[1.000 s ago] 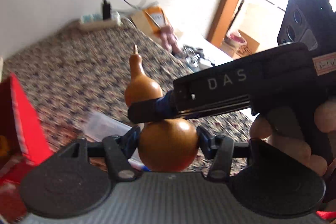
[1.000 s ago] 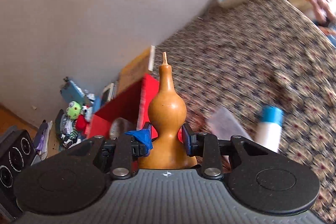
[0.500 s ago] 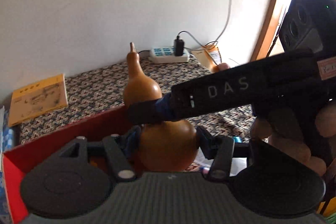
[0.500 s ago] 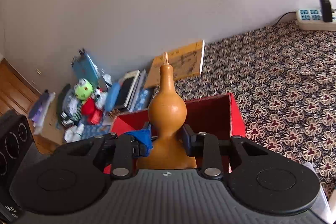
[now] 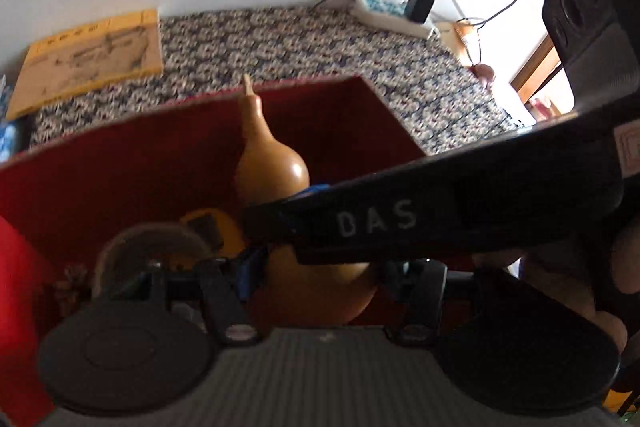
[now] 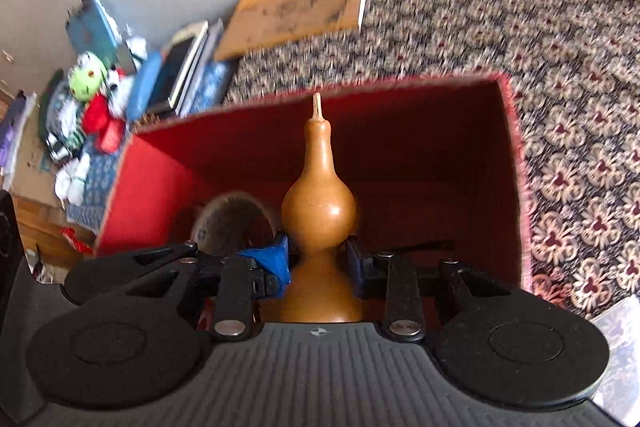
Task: Organize rigid objects
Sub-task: 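Lift the orange gourd with the right tool and carry it into the red box, then set the gourd down inside the box and open the right tool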
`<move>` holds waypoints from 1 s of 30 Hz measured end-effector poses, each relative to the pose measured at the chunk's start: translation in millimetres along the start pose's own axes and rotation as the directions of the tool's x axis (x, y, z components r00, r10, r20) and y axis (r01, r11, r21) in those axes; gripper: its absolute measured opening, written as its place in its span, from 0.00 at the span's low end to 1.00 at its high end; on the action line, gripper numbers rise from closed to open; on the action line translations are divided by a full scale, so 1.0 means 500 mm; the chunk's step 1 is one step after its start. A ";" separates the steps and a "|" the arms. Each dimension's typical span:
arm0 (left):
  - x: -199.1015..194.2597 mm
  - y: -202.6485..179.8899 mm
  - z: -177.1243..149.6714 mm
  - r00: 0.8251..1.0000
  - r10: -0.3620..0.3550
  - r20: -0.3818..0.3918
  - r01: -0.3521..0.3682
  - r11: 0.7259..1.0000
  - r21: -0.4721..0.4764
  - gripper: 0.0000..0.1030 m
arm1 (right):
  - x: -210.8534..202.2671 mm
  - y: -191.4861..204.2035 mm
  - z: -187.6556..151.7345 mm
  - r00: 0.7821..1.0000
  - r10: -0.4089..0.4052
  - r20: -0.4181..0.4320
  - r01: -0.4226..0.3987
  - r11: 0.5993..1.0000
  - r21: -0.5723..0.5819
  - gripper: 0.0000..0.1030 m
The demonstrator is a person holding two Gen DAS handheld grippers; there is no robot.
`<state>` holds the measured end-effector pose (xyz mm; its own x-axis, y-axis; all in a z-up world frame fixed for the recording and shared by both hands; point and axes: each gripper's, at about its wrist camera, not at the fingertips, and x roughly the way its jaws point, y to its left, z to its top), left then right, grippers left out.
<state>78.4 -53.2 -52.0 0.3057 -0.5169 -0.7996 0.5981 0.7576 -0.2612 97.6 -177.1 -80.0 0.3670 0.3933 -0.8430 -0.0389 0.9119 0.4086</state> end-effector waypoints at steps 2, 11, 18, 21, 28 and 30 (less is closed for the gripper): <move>0.006 0.008 -0.007 0.999 0.017 -0.033 -0.017 1.000 -0.017 0.54 | 0.013 -0.001 -0.001 0.999 0.020 -0.033 -0.019 0.999 0.027 0.13; 0.003 0.044 -0.034 0.993 0.067 -0.102 -0.074 0.994 -0.074 0.53 | 0.046 0.006 -0.007 0.991 0.089 -0.105 -0.079 0.993 0.092 0.16; -0.016 0.059 -0.044 0.990 0.110 -0.087 -0.117 0.990 -0.079 0.63 | 0.038 0.017 -0.012 0.996 0.050 -0.076 -0.047 0.998 0.041 0.16; -0.023 0.059 -0.048 0.990 0.115 -0.078 -0.122 0.989 -0.082 0.65 | 0.028 0.010 -0.014 0.997 0.064 -0.053 -0.061 0.997 0.051 0.16; -0.034 0.044 -0.048 0.986 0.155 -0.064 -0.160 0.983 -0.085 0.65 | -0.004 0.002 -0.029 0.996 0.087 0.011 -0.088 0.994 0.064 0.16; -0.043 0.036 -0.048 0.983 0.180 -0.047 -0.183 0.980 -0.077 0.65 | -0.016 0.001 -0.032 0.996 0.077 0.038 -0.079 0.995 0.058 0.16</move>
<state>64.9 -19.2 -52.5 0.3731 -0.3526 -0.8582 0.4733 0.8679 -0.1508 79.7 -177.8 -78.8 0.3984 0.4577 -0.7949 -0.0134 0.8694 0.4939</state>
